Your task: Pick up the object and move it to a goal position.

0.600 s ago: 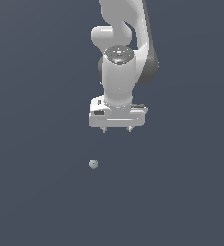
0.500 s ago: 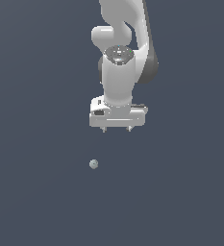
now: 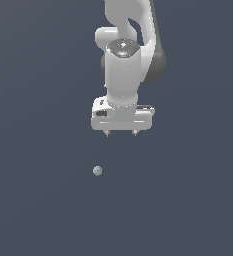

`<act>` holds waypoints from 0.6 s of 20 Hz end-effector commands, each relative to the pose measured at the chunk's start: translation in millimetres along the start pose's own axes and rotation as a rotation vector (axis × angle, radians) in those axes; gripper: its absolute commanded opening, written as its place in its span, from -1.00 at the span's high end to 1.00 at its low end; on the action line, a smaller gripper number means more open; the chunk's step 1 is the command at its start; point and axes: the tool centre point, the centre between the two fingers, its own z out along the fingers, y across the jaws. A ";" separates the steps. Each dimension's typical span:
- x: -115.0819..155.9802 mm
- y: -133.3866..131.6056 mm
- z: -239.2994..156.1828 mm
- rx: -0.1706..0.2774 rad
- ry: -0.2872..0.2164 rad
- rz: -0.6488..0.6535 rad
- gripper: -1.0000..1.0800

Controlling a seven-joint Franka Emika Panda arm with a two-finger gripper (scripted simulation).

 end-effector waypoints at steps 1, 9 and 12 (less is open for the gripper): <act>-0.1 0.1 0.4 0.000 -0.001 -0.001 -0.92; 6.4 6.8 9.2 -0.004 -0.006 -0.050 -0.92; 11.1 11.9 16.2 -0.006 -0.010 -0.087 -0.92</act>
